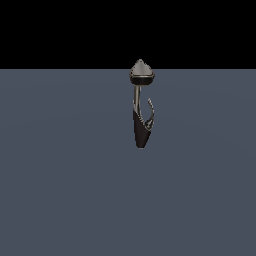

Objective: Turn on the faucet by rotating a designated handle.

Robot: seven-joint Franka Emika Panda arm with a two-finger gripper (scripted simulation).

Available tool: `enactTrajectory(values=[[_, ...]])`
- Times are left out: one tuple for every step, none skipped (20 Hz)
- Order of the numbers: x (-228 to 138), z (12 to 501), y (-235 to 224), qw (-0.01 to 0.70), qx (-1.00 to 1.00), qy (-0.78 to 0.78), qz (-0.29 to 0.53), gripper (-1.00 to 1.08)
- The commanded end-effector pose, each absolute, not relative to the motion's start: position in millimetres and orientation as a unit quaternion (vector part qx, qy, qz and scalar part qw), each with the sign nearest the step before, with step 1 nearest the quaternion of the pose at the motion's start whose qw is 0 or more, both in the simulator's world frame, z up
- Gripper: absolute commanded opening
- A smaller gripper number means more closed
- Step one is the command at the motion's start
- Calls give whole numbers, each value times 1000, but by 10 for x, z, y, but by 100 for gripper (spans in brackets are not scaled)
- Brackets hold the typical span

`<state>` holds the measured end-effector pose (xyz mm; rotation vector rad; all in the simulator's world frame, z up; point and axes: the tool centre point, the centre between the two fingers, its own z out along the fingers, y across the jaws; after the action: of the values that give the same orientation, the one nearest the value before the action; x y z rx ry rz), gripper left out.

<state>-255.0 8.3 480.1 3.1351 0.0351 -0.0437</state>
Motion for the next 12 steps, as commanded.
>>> enactTrajectory(values=[[-2550,4801,83,3,1000,11,-14,-100],[-2548,4802,80,3,1000,10,-14,-100],[-2540,4805,70,2,1000,8,-13,-100],[-2529,4808,54,1,1000,5,-13,-100],[-2513,4813,33,0,1000,0,-12,-100],[-2493,4820,7,-2,1000,-6,-11,-100],[-2475,4825,-18,-4,1000,-11,-10,-100],[-2462,4829,-36,-5,1000,-15,-10,-100],[-2454,4832,-47,-5,1000,-17,-9,-100],[-2451,4832,-51,-6,1000,-18,-9,-100],[-2452,4832,-49,-6,1000,-18,-9,-100],[-2456,4831,-44,-5,1000,-17,-9,-100]])
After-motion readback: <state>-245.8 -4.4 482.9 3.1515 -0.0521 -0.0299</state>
